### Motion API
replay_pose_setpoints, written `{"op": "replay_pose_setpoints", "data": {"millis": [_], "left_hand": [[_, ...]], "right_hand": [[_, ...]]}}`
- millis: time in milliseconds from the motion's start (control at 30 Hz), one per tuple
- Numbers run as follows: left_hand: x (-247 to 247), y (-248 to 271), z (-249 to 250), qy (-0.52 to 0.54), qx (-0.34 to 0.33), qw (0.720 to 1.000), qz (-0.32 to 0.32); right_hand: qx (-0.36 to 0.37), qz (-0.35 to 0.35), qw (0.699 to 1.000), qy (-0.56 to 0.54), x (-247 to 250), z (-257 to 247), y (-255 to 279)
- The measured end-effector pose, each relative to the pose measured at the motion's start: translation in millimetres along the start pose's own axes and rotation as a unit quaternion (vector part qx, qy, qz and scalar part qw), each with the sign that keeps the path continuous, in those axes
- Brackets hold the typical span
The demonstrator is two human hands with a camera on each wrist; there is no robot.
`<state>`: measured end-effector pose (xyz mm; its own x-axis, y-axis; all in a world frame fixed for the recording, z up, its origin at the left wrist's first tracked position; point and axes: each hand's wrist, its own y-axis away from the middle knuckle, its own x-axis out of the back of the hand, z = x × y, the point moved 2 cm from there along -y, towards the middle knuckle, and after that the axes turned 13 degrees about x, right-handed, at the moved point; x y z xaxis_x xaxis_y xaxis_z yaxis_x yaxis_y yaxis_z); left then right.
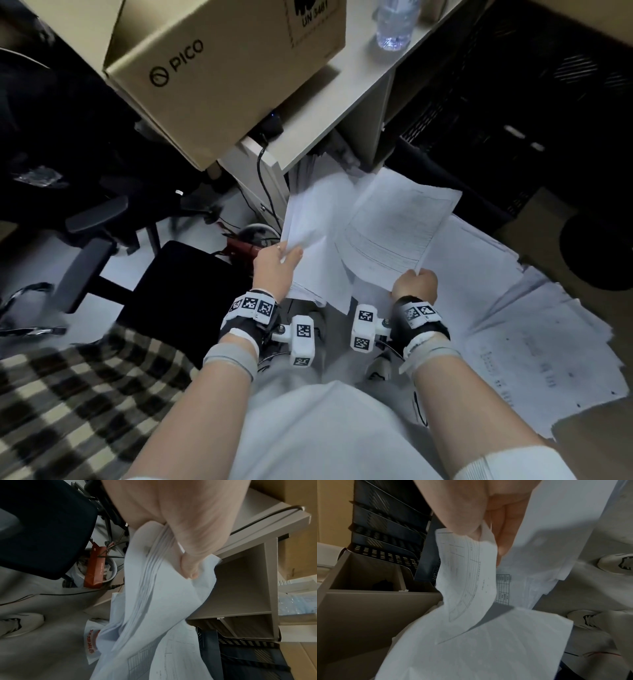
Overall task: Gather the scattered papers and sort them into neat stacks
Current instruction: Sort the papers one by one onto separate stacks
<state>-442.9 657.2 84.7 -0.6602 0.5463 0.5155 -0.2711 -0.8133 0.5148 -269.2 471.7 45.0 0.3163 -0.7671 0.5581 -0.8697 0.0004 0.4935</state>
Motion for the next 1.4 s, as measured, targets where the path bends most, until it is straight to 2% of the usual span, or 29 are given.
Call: {"op": "replay_pose_setpoints", "data": {"millis": [233, 367, 600, 700, 767, 867, 967, 1267, 1400], "left_hand": [[-7.0, 50.5, -19.4, 0.022, 0.004, 0.999, 0.036], [-4.5, 79.9, -46.0, 0.029, 0.031, 0.997, 0.062], [2.2, 119.8, -75.7, 0.136, 0.062, 0.984, 0.097], [11.1, 128.6, -94.6, 0.180, 0.093, 0.970, 0.136], [21.1, 133.3, -108.4, 0.221, 0.115, 0.948, 0.197], [29.3, 129.5, -121.6, 0.240, 0.128, 0.924, 0.268], [23.6, 118.1, -105.4, 0.240, 0.128, 0.918, 0.288], [4.1, 57.1, -79.9, 0.207, 0.171, 0.919, 0.287], [6.2, 32.6, -79.4, 0.203, 0.185, 0.917, 0.290]], "right_hand": [[0.028, -0.026, 0.999, 0.000, 12.8, 19.7, 5.1], [0.049, -0.048, 0.998, -0.006, 23.3, 23.4, 16.1], [0.093, -0.095, 0.991, 0.021, 25.4, 26.7, 30.8], [0.108, -0.111, 0.987, 0.031, 23.1, 28.7, 33.9], [0.124, -0.119, 0.984, 0.041, 21.0, 27.7, 36.2], [0.135, -0.129, 0.981, 0.054, 14.1, 23.7, 38.0], [0.116, -0.132, 0.984, 0.039, 9.9, 21.0, 31.6], [0.056, -0.097, 0.994, 0.004, -26.1, -2.9, -2.9], [0.006, -0.099, 0.995, 0.005, -53.4, -4.1, -16.8]]}}
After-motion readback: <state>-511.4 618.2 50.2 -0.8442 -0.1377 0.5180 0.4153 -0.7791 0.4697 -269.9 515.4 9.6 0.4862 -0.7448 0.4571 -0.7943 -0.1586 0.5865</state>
